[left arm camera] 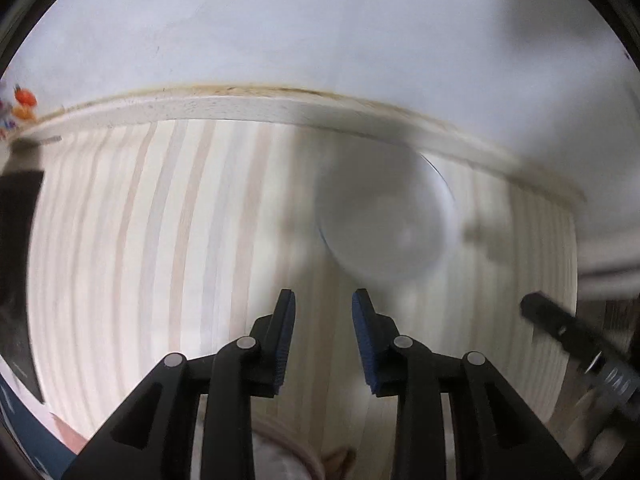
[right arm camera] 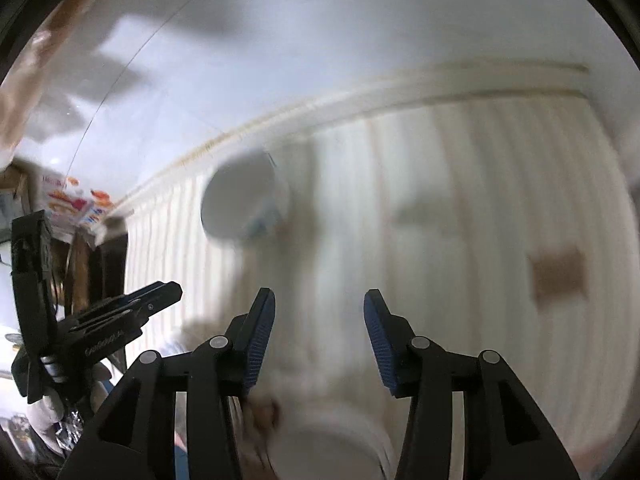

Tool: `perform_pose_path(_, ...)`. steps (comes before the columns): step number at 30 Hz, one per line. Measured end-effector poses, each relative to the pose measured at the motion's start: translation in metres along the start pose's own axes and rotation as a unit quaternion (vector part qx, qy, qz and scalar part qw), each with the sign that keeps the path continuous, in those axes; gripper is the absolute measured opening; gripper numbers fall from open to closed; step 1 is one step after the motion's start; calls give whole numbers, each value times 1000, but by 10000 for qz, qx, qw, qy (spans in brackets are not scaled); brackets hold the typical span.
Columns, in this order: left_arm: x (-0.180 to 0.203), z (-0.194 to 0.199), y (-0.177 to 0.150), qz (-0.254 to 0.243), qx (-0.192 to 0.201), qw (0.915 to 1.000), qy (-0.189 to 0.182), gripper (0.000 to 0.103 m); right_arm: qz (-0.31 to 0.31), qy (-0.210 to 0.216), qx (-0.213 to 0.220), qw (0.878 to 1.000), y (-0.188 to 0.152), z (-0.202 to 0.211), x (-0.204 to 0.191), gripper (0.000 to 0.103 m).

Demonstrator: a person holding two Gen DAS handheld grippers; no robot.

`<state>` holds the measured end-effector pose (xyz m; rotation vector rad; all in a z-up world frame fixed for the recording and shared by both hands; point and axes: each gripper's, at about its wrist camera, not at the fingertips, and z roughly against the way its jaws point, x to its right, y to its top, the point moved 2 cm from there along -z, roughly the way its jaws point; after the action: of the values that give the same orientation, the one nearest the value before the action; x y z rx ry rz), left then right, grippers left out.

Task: Organize plates and bowls
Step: 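Carry the two nested bowls to the blue-dot bowl and lower them in, then lift the three nested bowls with both grippers toward the plate stack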

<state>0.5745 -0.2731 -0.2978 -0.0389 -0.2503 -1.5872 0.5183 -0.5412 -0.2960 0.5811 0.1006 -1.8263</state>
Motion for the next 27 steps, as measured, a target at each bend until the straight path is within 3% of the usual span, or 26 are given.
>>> perform_pose_path(5,-10,-50,33,333,-470,9979,-285,27,161,-33,-299,9994,57,-74,-18,48)
perform_pose_path(7,-10,-63,37,316,-522,9978,-269,27,222,-85,-444,9987,67,-98,-22,36)
perform_pose_path(9,-7,-68,36,247,-489,9980,-306,17,290,-161,-549,9979,69,-115,-26,18)
perform_pose_path(11,-2,-67,34,100,-435,9986,-274,13,318,-145,-515,9981,71,-120,-29,14)
perform_pose_path(20,23,-31,8,-256,-132,9994,-169,13,344,-296,-405,9981,59,-110,-37,13)
perform_pose_path(27,35,24,-23,-606,220,9975,-303,13,451,-363,-6,9983,33,-48,-48,13)
